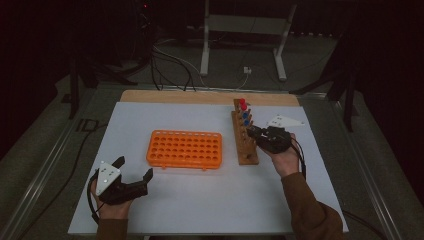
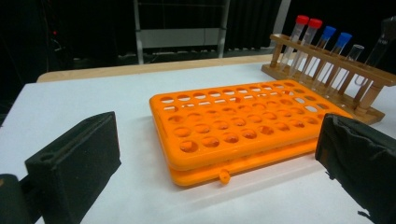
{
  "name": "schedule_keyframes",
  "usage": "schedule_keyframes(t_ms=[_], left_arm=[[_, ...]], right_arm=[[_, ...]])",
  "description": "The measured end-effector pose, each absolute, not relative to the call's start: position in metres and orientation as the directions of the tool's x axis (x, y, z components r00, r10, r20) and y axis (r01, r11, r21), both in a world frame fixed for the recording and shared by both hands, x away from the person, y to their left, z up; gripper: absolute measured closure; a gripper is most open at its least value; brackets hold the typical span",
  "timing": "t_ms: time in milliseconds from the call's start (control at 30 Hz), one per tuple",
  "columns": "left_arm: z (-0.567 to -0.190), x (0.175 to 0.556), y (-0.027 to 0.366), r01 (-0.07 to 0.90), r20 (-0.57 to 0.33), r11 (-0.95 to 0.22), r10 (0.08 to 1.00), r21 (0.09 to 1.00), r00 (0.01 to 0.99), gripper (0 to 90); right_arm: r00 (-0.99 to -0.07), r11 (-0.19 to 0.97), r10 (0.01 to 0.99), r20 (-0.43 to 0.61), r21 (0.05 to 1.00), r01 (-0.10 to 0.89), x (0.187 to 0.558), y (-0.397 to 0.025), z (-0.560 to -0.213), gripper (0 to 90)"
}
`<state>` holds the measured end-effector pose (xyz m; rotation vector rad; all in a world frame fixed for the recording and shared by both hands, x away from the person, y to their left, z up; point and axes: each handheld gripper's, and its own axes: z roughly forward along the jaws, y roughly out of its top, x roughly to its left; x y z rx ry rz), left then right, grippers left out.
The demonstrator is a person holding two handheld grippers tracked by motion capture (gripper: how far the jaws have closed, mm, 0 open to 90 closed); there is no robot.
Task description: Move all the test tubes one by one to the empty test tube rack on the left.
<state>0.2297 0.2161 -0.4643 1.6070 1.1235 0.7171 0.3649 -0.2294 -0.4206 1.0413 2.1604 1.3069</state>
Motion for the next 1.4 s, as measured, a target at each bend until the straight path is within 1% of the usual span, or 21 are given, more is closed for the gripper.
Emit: schedule_keyframes(t_ms=[133, 333, 367, 400, 467, 600, 800, 1067, 1233, 1400], left_arm=[[-0.464, 0.231, 0.213, 0.321, -0.071, -0.070, 0.910, 0.944, 0.409, 0.6], [-0.455, 0.233, 0.205, 0.296, -0.052, -0.091, 0.895, 0.951, 0.443, 0.6], [-0.451, 0.235, 0.202, 0.288, -0.060, -0.088, 0.883, 0.954, 0.466, 0.5], [-0.451, 0.235, 0.202, 0.288, -0.060, -0.088, 0.883, 0.954, 0.466, 0.5], [-0.446, 0.238, 0.198, 0.274, -0.072, -0.077, 0.865, 0.959, 0.497, 0.5], [-0.438, 0.246, 0.189, 0.268, -0.059, -0.091, 0.861, 0.959, 0.506, 0.5], [-0.429, 0.261, 0.178, 0.267, -0.066, -0.086, 0.856, 0.960, 0.513, 0.6], [-0.423, 0.285, 0.150, 0.253, -0.050, -0.112, 0.830, 0.961, 0.556, 1.1], [-0.423, 0.294, 0.135, 0.261, -0.058, -0.119, 0.810, 0.958, 0.584, 1.0], [-0.422, 0.306, 0.110, 0.262, -0.055, -0.137, 0.788, 0.955, 0.613, 1.1]], right_arm=[[-0.640, 0.279, 0.767, 0.035, 0.880, 0.383, 0.366, -0.229, -0.413, 75.9], [-0.651, 0.290, 0.758, 0.029, 0.880, 0.376, 0.367, -0.227, -0.401, 76.0], [-0.654, 0.294, 0.756, 0.024, 0.880, 0.372, 0.367, -0.227, -0.398, 75.9], [-0.655, 0.295, 0.755, 0.023, 0.881, 0.370, 0.367, -0.226, -0.396, 76.0], [-0.661, 0.297, 0.750, 0.020, 0.883, 0.364, 0.367, -0.225, -0.392, 75.9], [-0.670, 0.309, 0.742, 0.013, 0.880, 0.360, 0.366, -0.222, -0.388, 75.9], [-0.683, 0.308, 0.730, 0.024, 0.881, 0.359, 0.366, -0.219, -0.384, 75.9], [-0.700, 0.305, 0.713, 0.042, 0.880, 0.363, 0.366, -0.214, -0.384, 75.9], [-0.709, 0.304, 0.703, 0.051, 0.880, 0.365, 0.367, -0.208, -0.384, 75.9], [-0.721, 0.313, 0.691, 0.050, 0.878, 0.361, 0.365, -0.199, -0.384, 75.9]])
